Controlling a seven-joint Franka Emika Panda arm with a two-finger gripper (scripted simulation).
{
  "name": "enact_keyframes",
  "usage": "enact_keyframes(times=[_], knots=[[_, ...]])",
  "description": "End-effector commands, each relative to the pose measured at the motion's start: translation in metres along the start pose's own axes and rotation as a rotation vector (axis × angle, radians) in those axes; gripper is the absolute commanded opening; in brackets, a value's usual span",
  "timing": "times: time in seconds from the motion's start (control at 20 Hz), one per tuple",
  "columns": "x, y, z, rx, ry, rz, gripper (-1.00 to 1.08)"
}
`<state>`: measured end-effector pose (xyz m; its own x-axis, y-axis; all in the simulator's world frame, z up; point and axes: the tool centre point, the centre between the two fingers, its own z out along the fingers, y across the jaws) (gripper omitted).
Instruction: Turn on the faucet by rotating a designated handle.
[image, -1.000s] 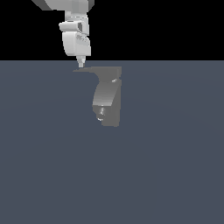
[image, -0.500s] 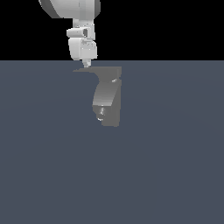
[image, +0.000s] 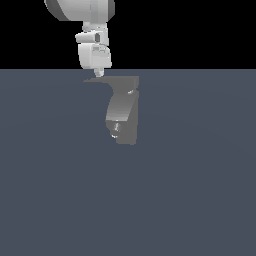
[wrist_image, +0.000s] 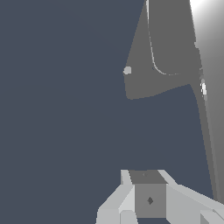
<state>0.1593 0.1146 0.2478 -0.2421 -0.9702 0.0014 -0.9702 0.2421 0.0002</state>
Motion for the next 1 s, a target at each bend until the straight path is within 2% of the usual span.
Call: enact_keyframes(times=[0.0, 0.95], knots=[[0.0, 0.005, 0.0, 0.0, 0.0, 0.0, -1.0], [-0.003, 0.05, 0.0, 0.0, 0.0, 0.0, -1.0]])
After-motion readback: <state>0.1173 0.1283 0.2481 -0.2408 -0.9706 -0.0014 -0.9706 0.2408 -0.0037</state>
